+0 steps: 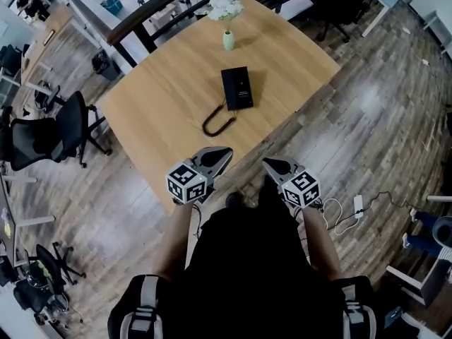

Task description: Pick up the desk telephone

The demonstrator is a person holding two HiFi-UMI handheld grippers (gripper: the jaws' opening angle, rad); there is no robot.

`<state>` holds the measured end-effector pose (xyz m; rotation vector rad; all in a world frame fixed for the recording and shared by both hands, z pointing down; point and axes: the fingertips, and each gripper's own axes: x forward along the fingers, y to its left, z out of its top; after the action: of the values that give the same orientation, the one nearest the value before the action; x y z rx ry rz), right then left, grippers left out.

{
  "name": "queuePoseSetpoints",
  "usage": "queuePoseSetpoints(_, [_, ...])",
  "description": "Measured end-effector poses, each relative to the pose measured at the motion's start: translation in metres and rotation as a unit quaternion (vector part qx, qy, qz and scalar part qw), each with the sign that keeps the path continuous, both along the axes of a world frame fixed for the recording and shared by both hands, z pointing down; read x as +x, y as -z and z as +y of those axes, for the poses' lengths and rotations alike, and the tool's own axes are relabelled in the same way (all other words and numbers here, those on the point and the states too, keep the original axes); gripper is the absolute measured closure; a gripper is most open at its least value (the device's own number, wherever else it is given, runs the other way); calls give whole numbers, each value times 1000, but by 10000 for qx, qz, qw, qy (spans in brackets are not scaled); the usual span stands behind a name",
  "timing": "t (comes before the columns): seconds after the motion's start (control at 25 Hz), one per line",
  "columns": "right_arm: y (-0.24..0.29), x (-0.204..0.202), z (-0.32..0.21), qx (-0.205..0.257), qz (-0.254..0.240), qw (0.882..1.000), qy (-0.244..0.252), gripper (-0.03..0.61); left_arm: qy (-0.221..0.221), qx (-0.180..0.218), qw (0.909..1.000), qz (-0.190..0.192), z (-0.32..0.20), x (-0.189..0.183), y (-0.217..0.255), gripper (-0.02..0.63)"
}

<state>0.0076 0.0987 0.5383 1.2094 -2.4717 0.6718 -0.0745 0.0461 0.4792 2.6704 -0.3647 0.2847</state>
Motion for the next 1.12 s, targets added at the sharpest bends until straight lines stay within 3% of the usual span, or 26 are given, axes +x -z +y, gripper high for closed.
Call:
queuePoseSetpoints(0.48, [6,80,-43,43,-56,9994,341,554,449,133,9988,-142,-23,60,10,592])
queuePoseSetpoints(1.12, [2,138,-68,43,-86,9909,1344,554,1390,133,9899,-233,-24,114,8,592])
